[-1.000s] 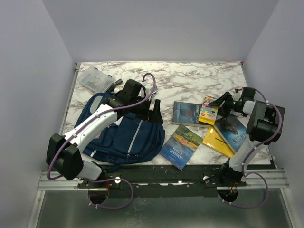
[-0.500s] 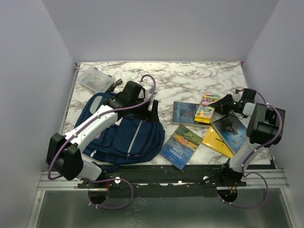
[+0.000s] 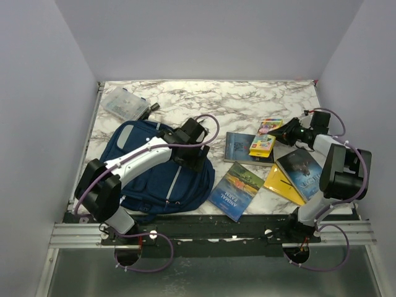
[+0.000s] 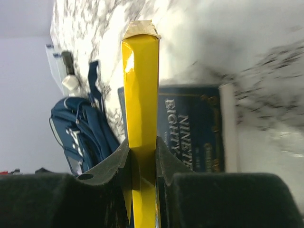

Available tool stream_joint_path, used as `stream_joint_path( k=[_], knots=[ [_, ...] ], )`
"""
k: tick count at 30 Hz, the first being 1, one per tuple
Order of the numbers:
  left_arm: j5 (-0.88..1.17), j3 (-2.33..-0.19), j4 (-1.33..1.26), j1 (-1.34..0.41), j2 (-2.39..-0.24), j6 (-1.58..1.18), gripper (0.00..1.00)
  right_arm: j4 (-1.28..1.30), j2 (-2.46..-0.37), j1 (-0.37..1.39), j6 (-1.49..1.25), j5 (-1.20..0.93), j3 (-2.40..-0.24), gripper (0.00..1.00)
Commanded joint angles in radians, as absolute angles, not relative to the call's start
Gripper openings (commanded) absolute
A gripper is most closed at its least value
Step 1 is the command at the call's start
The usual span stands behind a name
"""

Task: Pack the student bag
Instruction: Pick up the stationery from the center of the board, then place the stationery in the student bag.

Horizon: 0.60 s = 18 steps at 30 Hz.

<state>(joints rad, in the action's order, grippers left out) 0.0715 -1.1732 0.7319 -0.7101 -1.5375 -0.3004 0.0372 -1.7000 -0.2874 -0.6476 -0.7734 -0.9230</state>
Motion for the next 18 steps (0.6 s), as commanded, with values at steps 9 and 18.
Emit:
stream_joint_path(
  k=[9, 18],
  knots=[
    [-0.336, -1.216, 0.851, -0.805, -1.613, -0.357, 0.64, -0.205, -1.408, 0.0, -0.845, -0.821, -0.729, 0.07],
    [-0.361, -1.219, 0.853, -0.846, -1.688, -0.379, 0.43, -0.308, -1.294, 0.212, -0.942, -0.773, -0.605, 0.05]
  ],
)
